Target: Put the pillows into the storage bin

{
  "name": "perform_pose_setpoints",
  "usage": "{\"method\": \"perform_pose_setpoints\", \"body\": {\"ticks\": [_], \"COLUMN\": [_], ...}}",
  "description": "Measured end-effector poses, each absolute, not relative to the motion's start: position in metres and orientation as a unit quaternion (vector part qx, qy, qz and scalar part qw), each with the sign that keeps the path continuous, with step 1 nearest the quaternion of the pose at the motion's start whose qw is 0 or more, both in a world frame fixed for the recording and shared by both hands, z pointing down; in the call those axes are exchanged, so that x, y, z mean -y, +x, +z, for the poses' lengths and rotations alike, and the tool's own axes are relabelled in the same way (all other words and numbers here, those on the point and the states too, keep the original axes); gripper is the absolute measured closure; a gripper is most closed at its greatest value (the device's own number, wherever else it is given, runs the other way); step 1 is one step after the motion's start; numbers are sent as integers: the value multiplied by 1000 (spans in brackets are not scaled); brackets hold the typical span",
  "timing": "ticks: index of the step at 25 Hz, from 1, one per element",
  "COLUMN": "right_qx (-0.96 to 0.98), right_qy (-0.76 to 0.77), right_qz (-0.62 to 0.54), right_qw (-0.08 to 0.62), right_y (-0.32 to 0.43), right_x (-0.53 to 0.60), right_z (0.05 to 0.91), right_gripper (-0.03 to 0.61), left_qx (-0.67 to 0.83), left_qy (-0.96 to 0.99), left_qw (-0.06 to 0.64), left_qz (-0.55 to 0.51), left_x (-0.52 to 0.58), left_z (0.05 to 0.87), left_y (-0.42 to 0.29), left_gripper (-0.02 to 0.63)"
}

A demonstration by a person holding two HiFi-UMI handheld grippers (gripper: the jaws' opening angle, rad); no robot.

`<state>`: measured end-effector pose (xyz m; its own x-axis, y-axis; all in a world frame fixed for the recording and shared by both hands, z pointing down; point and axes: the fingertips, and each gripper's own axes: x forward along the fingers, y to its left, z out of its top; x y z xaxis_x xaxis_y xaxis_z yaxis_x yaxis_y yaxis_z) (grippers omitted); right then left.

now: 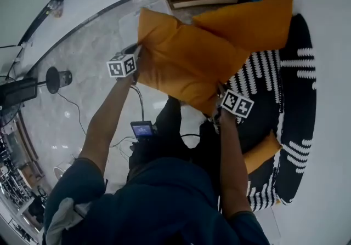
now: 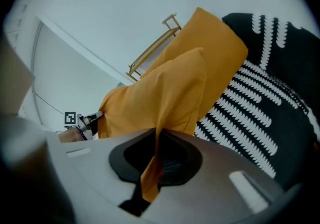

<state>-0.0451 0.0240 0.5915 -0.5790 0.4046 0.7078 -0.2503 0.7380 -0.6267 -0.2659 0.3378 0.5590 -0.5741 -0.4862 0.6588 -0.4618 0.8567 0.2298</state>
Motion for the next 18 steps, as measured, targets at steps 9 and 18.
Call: {"method": "perform_pose_setpoints", "body": {"ticks": [9,18], "right_qx": [752,660], "right_qy": [15,49], "right_qz": [435,516], "right_qw": [494,543], "right_y": [-95,-122], "right_x": [-140,-263], "right_z": [667,746], "right_gripper": [557,557], "left_qx": [872,822], "left_qy": [303,321], "left_qw": [373,420], "left_qz": [93,213], "left_x": [-396,-448], "left_z": [581,635], "left_y": [-368,-438], "left_gripper": [601,600]}}
